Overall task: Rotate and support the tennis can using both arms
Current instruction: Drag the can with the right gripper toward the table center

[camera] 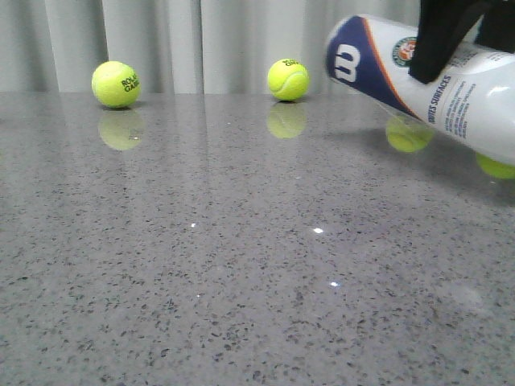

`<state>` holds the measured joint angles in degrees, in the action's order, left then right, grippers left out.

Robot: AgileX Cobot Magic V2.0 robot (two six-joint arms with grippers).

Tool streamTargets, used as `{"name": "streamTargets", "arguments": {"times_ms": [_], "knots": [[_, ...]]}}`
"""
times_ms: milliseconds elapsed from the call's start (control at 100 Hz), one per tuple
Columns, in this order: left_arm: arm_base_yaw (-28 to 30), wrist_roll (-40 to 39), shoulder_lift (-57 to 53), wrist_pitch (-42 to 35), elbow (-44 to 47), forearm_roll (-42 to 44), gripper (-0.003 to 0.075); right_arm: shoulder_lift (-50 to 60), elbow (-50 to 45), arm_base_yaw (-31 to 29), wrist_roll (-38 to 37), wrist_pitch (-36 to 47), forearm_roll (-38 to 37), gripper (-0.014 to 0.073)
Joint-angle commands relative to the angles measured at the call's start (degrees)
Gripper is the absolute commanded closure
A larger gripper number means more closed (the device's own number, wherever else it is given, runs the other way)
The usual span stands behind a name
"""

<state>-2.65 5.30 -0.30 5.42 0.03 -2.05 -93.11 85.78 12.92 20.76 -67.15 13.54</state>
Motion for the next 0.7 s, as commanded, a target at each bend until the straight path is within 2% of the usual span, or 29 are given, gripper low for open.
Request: {"name": "streamTargets", "arguments": {"times_ms": [0, 150, 290, 410, 570, 690], "knots": [[-0.10, -0.03, -1.80, -4.37, 2.56, -0.54, 0.0739, 2.27, 2.26, 4.37, 12.34, 2.62, -2.38, 0.0449], [-0.10, -0.03, -1.80, -4.37, 2.56, -0.54, 0.0739, 1.48, 2.26, 10.04, 28.46, 5.42, -4.00, 0.0449], [-0.10, -0.03, -1.80, -4.37, 2.56, -0.54, 0.0739, -0.48, 2.26, 13.08, 37.82, 6.38, -4.00, 0.0449], [-0.10, -0.03, -1.80, -4.37, 2.56, -0.54, 0.0739, -2.39, 2.26, 14.33, 41.05, 6.59, -4.00, 0.0449], [-0.10, -0.03, -1.80, -4.37, 2.56, -0.54, 0.0739, -4.05, 2.26, 14.56, 41.15, 6.72, -4.06, 0.0447], [-0.10, -0.03, -1.80, -4.37, 2.56, -0.54, 0.0739, -4.41, 2.26, 14.56, 41.15, 7.44, -4.07, 0.0389]]}}
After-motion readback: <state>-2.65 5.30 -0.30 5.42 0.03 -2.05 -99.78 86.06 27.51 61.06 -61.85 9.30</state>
